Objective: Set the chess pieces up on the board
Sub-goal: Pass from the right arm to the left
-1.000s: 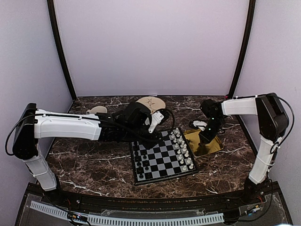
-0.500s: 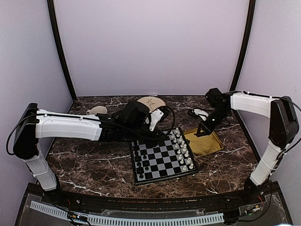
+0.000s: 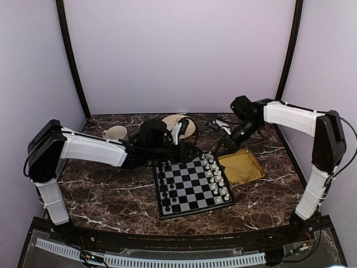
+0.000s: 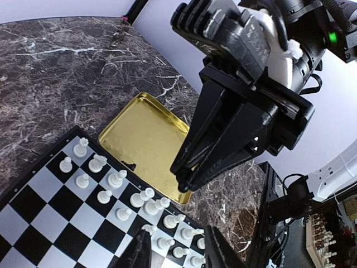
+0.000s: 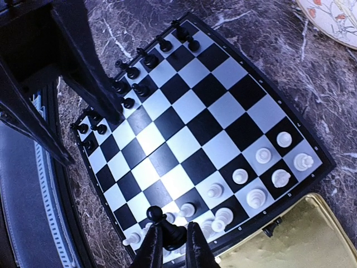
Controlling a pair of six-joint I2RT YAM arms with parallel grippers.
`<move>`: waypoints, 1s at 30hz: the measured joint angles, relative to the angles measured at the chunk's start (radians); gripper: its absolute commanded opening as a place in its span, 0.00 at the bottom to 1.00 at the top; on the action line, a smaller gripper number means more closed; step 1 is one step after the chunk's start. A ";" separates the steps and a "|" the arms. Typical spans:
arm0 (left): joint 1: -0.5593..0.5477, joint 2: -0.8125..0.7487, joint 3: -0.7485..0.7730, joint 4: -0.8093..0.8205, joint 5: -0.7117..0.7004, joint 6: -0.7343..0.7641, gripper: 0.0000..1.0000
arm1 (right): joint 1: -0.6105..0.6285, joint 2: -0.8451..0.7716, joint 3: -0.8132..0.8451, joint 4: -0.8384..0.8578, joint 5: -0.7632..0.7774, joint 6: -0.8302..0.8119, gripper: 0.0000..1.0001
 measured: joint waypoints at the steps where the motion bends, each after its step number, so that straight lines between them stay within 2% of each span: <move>1: 0.000 0.014 0.000 0.021 0.013 -0.021 0.33 | 0.010 0.005 0.005 -0.006 -0.008 -0.001 0.11; 10: -0.003 0.070 0.002 0.107 0.096 -0.114 0.30 | 0.038 0.016 0.027 -0.028 -0.049 -0.004 0.12; 19: -0.003 0.083 0.016 0.153 0.134 -0.132 0.26 | 0.049 0.026 0.032 -0.033 -0.061 -0.005 0.12; 25: -0.003 0.103 0.017 0.159 0.137 -0.135 0.29 | 0.054 0.026 0.032 -0.036 -0.071 -0.007 0.13; 30: -0.002 0.110 0.025 0.161 0.139 -0.136 0.24 | 0.055 0.026 0.032 -0.036 -0.077 -0.008 0.13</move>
